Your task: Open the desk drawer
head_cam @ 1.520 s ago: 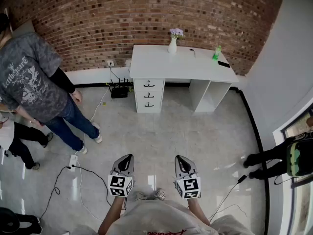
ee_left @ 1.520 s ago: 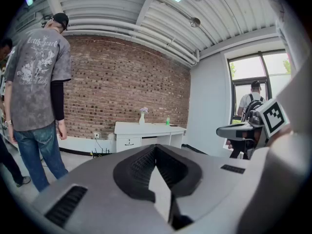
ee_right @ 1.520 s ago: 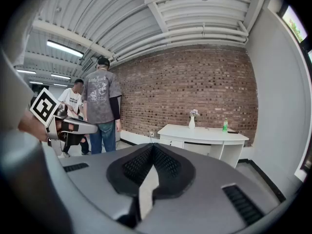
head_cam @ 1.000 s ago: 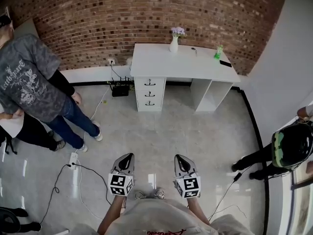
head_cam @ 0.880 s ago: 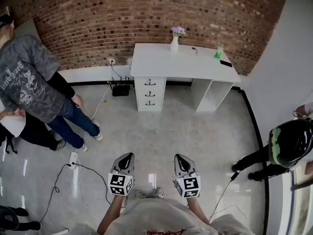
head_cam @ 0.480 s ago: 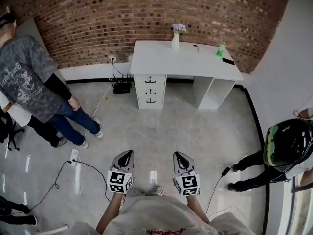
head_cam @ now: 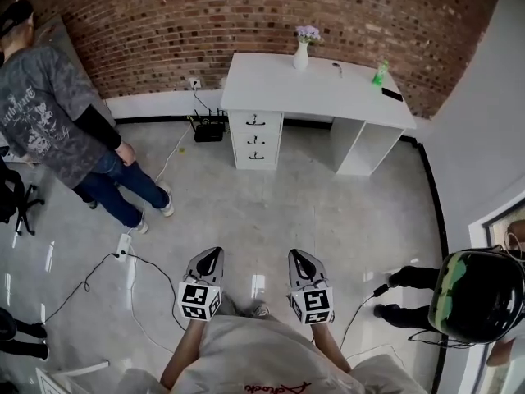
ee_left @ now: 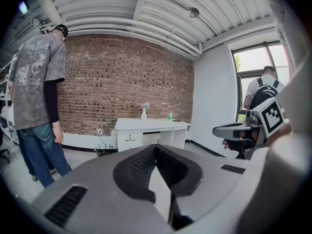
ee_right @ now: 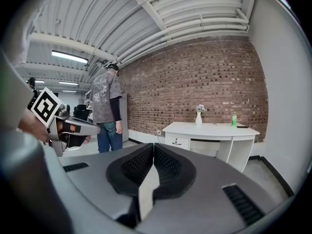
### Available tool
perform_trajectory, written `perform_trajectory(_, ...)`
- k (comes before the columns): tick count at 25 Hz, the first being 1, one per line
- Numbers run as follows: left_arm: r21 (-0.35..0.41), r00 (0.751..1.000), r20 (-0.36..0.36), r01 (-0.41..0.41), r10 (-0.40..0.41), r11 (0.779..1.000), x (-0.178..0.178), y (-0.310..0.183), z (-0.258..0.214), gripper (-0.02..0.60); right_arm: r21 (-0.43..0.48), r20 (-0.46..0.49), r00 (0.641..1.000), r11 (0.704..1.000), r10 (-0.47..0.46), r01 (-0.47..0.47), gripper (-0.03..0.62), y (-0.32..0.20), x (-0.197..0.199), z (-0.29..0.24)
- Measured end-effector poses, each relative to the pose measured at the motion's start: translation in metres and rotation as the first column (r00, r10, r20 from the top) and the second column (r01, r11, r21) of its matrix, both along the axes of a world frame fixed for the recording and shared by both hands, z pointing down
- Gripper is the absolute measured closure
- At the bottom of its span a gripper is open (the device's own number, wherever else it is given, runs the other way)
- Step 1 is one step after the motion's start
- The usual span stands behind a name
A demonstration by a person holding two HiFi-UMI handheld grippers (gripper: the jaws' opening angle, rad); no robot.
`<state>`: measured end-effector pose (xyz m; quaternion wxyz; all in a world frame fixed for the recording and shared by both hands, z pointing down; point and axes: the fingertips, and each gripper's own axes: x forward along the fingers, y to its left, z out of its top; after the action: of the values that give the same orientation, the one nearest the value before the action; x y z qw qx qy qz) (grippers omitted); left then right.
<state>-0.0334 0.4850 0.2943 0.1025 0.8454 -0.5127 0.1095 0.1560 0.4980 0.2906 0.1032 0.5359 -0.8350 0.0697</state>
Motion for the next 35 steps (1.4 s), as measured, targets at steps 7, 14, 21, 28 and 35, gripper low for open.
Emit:
perform_trajectory(7, -0.023, 1.0, -0.003, 0.01, -0.01, 1.0, -0.001, -0.013, 0.014, 0.569, -0.016, 0.001, 1.0, 1.0, 0.001, -0.001, 0.576, -0.01, 0.003, 0.011)
perform_trajectory(14, -0.045, 0.999, -0.019, -0.027, 0.026, 0.999, 0.011, -0.04, 0.024, 0.569, -0.039, -0.011, 0.999, 0.999, 0.03, -0.03, 0.576, -0.032, 0.01, 0.017)
perform_trajectory(21, -0.05, 0.996, -0.053, -0.068, 0.066, 0.996, 0.013, -0.101, 0.035, 0.569, -0.045, -0.039, 0.998, 0.997, 0.056, -0.058, 0.577, -0.081, 0.003, 0.022)
perform_trajectory(28, -0.069, 0.984, -0.085, -0.163, 0.157, 0.984, 0.02, -0.214, 0.041, 0.569, -0.064, -0.069, 0.992, 0.992, 0.107, -0.112, 0.576, -0.172, -0.009, 0.022)
perform_trajectory(35, -0.047, 0.973, -0.089, -0.218, 0.213, 0.975, 0.012, -0.337, 0.02, 0.569, -0.071, -0.078, 0.987, 0.986, 0.143, -0.148, 0.576, -0.282, -0.022, 0.009)
